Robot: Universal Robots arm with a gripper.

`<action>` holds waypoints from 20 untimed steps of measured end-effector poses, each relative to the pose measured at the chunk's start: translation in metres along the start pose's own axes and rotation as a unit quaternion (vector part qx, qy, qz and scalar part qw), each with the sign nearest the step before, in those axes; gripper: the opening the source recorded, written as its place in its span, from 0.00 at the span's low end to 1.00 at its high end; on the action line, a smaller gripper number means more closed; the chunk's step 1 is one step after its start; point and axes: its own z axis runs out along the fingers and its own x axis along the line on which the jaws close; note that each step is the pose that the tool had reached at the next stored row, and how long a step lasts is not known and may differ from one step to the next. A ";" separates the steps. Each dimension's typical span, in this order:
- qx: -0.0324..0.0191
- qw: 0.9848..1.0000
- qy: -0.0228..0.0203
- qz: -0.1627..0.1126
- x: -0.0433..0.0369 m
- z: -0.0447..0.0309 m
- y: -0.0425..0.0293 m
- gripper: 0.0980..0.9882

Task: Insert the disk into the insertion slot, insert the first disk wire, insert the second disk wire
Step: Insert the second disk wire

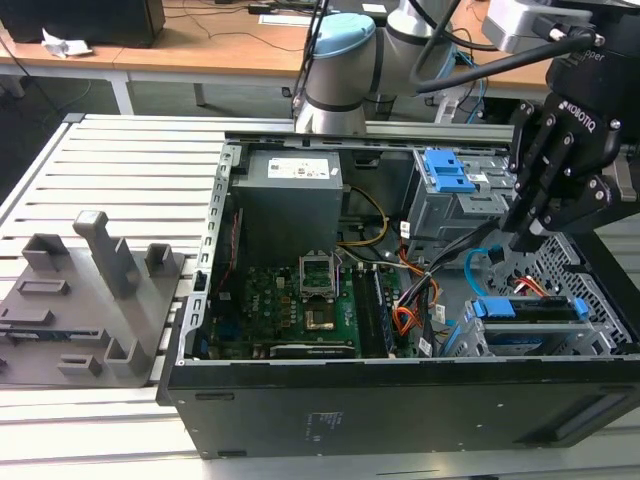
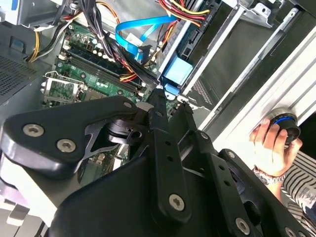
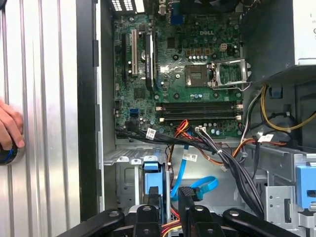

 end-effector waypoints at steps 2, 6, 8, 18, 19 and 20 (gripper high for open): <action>0.000 1.000 0.000 -0.001 -0.0048 0.0011 0.0003 0.23; 0.000 1.000 0.000 -0.003 -0.0118 0.0025 0.0005 0.23; 0.000 1.000 0.000 -0.007 -0.0152 0.0032 0.0007 0.23; 0.002 0.999 0.001 -0.039 -0.0294 0.0030 0.0014 0.23; 0.002 0.999 0.002 -0.047 -0.0294 0.0030 0.0014 0.23; 0.003 0.999 0.002 -0.052 -0.0294 0.0030 0.0014 0.23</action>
